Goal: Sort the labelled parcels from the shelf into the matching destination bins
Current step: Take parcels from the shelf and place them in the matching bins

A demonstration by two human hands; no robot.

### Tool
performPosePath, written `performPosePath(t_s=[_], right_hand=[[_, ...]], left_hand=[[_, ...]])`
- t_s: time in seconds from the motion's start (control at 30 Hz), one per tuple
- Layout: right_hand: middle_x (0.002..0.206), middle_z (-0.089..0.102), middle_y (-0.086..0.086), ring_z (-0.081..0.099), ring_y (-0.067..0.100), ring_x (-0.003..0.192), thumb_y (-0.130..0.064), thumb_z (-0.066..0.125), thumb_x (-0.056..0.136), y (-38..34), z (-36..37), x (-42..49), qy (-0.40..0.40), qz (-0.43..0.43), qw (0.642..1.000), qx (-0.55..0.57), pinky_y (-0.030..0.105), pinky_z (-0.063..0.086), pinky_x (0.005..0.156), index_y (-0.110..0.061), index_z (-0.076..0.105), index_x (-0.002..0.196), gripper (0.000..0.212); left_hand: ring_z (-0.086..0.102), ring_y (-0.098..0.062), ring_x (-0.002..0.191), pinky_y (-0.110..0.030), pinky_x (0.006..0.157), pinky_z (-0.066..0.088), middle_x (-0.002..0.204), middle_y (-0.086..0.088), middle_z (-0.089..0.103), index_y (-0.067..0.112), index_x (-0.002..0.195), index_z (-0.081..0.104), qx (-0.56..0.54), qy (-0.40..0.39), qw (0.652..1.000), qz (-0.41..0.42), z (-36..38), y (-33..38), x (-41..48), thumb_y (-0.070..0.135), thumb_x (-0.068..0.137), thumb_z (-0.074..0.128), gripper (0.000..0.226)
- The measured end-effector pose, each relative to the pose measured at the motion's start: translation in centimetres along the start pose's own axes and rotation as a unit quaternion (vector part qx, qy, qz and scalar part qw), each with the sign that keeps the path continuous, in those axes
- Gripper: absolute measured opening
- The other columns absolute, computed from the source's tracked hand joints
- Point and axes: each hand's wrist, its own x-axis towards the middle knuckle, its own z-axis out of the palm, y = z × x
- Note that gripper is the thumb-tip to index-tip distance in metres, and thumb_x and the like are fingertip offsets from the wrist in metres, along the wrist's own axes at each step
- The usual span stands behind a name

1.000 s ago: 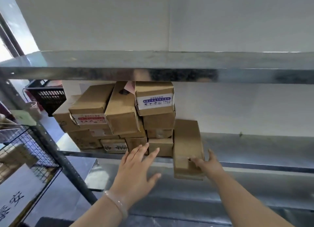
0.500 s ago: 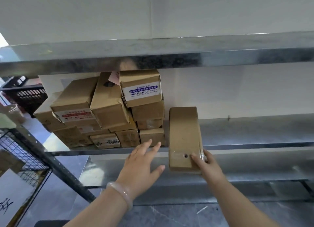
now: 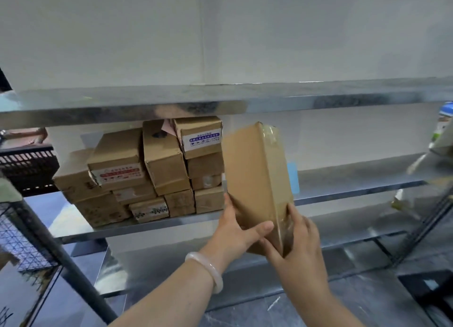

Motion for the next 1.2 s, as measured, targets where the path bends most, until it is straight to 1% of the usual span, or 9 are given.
performPosePath(t_s=[0.13,0.23,0.4,0.5,0.6,0.7,0.9,1.03,1.2], right_hand=[[0.144,0.021,-0.024,0.033,0.001,0.128,-0.076,0.047,0.074,-3.5,-0.8,-3.8,-0.042,-0.091,0.995,0.0,0.034,0.043,0.1,-0.065,0.006,0.14,0.079],[0.135,0.036,-0.032,0.044,-0.001,0.122,-0.069,0.036,0.089,-5.5,-0.7,-5.5,-0.051,-0.088,0.984,0.144,0.038,0.048,0.097,-0.059,0.021,0.141,0.056],[0.145,0.035,-0.023,0.045,-0.009,0.114,-0.063,0.05,0.073,-10.5,-0.4,-5.7,-0.189,0.04,0.921,0.338,0.01,0.047,0.073,-0.067,0.022,0.136,0.068],[0.144,0.04,-0.022,0.049,-0.003,0.117,-0.076,0.067,0.059,-13.1,0.7,-6.1,-0.317,0.047,0.878,0.357,0.016,0.053,0.079,-0.073,0.028,0.13,0.081],[0.143,0.031,-0.023,0.041,0.013,0.131,-0.075,0.072,0.057,-14.7,2.8,-7.3,-0.308,-0.006,0.899,0.31,0.042,0.054,0.095,-0.076,0.034,0.123,0.076],[0.138,0.011,-0.043,0.023,0.002,0.13,-0.08,0.066,0.055,-16.1,5.1,-8.8,-0.299,-0.071,0.922,0.235,0.042,0.045,0.106,-0.073,0.027,0.129,0.084],[0.151,-0.002,-0.034,0.016,0.007,0.141,-0.089,0.058,0.059,-19.9,8.5,-12.8,-0.322,-0.151,0.92,0.164,0.037,0.033,0.113,-0.072,0.011,0.133,0.089],[0.155,0.01,-0.021,0.02,0.011,0.142,-0.072,0.071,0.063,-23.1,9.7,-14.0,-0.333,-0.173,0.911,0.17,0.047,0.033,0.114,-0.054,-0.002,0.146,0.112],[0.128,0.027,-0.039,0.034,-0.01,0.116,-0.037,0.077,0.079,-26.1,11.8,-15.4,-0.346,-0.107,0.869,0.338,0.026,0.036,0.098,-0.065,0.005,0.14,0.098]], left_hand=[[0.051,-0.02,0.13,-0.048,0.112,0.039,0.143,0.003,0.051,0.044,0.153,0.006,-0.1,0.048,0.994,0.019,-2.4,-0.4,-3.8,0.058,0.045,0.086,0.135],[0.062,-0.023,0.118,-0.052,0.103,0.048,0.131,0.004,0.064,0.049,0.149,0.024,-0.19,0.034,0.981,0.006,-5.1,-1.4,-7.0,0.055,0.056,0.079,0.108],[0.069,-0.033,0.106,-0.042,0.08,0.058,0.121,-0.019,0.068,0.011,0.121,0.071,-0.387,-0.024,0.921,-0.045,-8.5,-2.5,-12.2,0.053,0.074,0.066,0.063],[0.07,-0.033,0.103,-0.042,0.081,0.058,0.118,-0.019,0.07,0.012,0.11,0.076,-0.425,0.027,0.903,-0.053,-10.0,-3.1,-14.9,0.049,0.08,0.058,0.052],[0.069,-0.032,0.107,-0.049,0.097,0.052,0.118,-0.014,0.071,0.019,0.127,0.066,-0.369,0.148,0.916,-0.062,-12.4,-4.4,-17.1,0.04,0.09,0.057,0.043],[0.066,-0.025,0.113,-0.055,0.095,0.053,0.124,0.003,0.069,0.048,0.135,0.053,-0.233,0.208,0.95,-0.014,-15.1,-5.0,-19.8,0.04,0.096,0.058,0.04],[0.062,-0.014,0.117,-0.042,0.1,0.052,0.134,0.008,0.059,0.046,0.152,0.019,-0.131,0.245,0.96,0.031,-18.3,-5.5,-25.3,0.054,0.054,0.089,0.121],[0.069,-0.005,0.098,-0.022,0.072,0.058,0.122,0.015,0.058,0.052,0.15,0.018,-0.108,0.296,0.948,0.037,-20.8,-6.2,-28.2,0.032,0.075,0.083,0.101],[0.064,-0.009,0.103,-0.014,0.071,0.054,0.133,0.009,0.05,0.045,0.151,0.027,0.008,0.365,0.931,0.023,-23.7,-6.3,-32.1,0.028,0.076,0.083,0.095]])
